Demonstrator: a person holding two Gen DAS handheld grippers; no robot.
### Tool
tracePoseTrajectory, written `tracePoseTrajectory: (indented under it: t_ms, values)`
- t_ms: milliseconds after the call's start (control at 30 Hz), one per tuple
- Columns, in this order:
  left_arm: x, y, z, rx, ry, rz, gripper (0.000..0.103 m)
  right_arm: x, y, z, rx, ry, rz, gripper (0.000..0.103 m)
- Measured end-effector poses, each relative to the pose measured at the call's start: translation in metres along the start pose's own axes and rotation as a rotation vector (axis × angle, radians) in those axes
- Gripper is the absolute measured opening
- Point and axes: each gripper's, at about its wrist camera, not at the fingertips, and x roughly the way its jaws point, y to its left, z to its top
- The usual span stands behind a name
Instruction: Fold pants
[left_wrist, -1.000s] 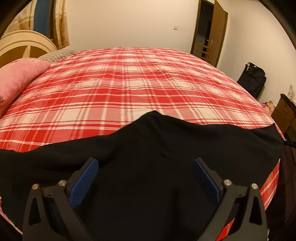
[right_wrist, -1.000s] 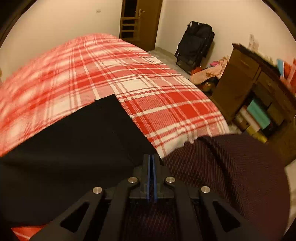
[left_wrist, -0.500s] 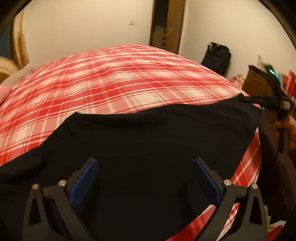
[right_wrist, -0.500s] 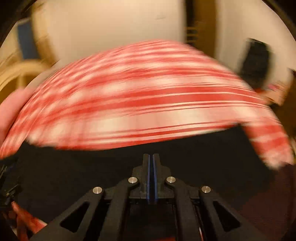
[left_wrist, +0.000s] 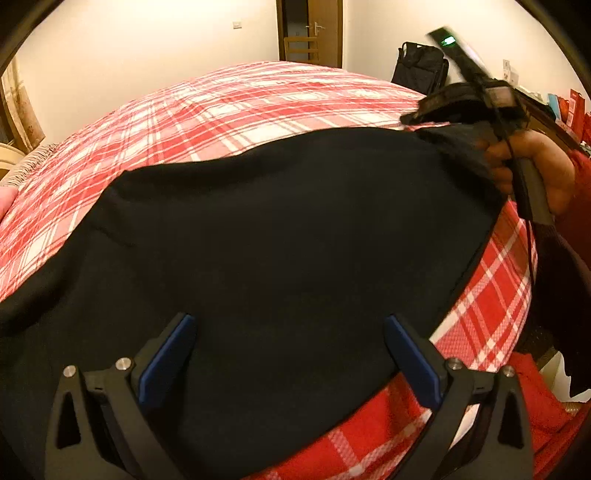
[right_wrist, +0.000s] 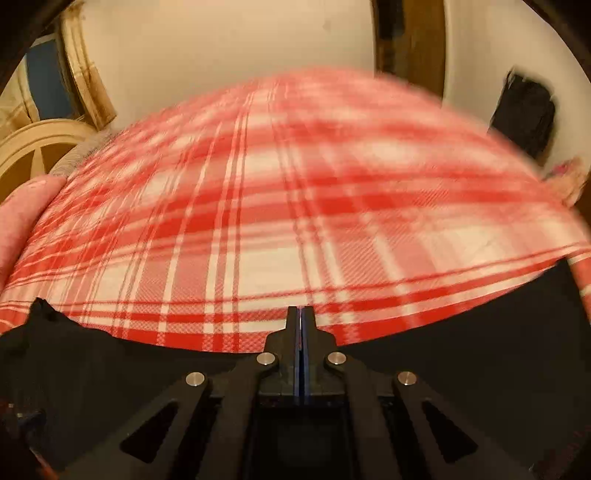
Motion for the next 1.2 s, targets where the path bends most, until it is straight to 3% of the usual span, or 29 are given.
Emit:
tracePoseTrajectory:
  t_ms: [67,100,167,200,233,367,467,533,600,667,733,767,867,1000,1067,1100,1133,1200]
  values:
    - [0.001,0.000,0.000,0.000,0.001,-0.003,0.103,-0.011,0.016,-0.013,-0.014,0.018,0.165,0.003]
    - [-0.002,0.000,-0.003,-0.002,0.002,-0.007,0.103,-0.009,0.025,-0.019,-0.047,0.041,0.206,0.003]
    - [-0.001,0.000,-0.003,-0.005,0.003,-0.011,0.103,0.011,0.052,-0.039,-0.155,0.144,0.217,0.003]
    - [-0.002,0.000,-0.004,-0.005,0.003,-0.010,0.103,0.017,0.057,-0.044,-0.182,0.112,0.203,0.003]
    - [-0.002,-0.001,-0.004,-0.004,0.002,-0.008,0.103,0.021,0.055,-0.042,-0.164,0.077,0.218,0.003]
    - [-0.007,-0.002,-0.008,-0.010,0.010,-0.015,0.103,0.041,0.017,-0.016,0.126,0.136,0.358,0.003]
    - [-0.014,-0.004,-0.012,0.002,0.015,-0.023,0.103,0.014,0.015,-0.005,0.089,0.055,0.224,0.003]
    - [-0.017,0.001,-0.012,-0.012,0.008,-0.044,0.102,-0.005,0.024,-0.008,0.035,0.041,0.274,0.003]
    - [-0.027,0.013,-0.006,-0.060,-0.033,-0.081,0.099,-0.016,0.044,-0.024,-0.049,0.085,0.322,0.003]
    - [-0.037,0.022,0.002,-0.091,-0.083,-0.082,0.099,-0.016,0.067,-0.051,-0.164,0.153,0.312,0.003]
    - [-0.044,0.034,0.014,-0.120,-0.125,-0.070,0.099,-0.015,0.068,-0.073,-0.186,0.187,0.297,0.003]
    - [-0.045,0.042,0.019,-0.135,-0.133,-0.044,0.099,-0.022,0.060,-0.079,-0.163,0.171,0.317,0.003]
    - [-0.042,0.065,0.020,-0.180,-0.114,0.042,0.099,-0.037,0.027,-0.075,-0.085,0.234,0.291,0.003]
    - [-0.039,0.094,0.007,-0.272,-0.080,0.090,0.099,-0.084,-0.055,-0.040,0.088,0.098,0.192,0.004]
    - [-0.038,0.102,0.003,-0.315,-0.077,0.110,0.099,-0.104,-0.120,-0.016,0.240,0.000,0.075,0.026]
    - [-0.040,0.104,0.001,-0.327,-0.080,0.113,0.099,-0.110,-0.143,-0.009,0.291,-0.032,0.022,0.057]
    - [-0.043,0.104,0.001,-0.342,-0.088,0.115,0.099,-0.116,-0.169,-0.003,0.336,-0.072,-0.042,0.072]
    - [-0.045,0.101,0.003,-0.343,-0.092,0.115,0.099,-0.123,-0.211,0.004,0.374,-0.103,-0.148,0.072]
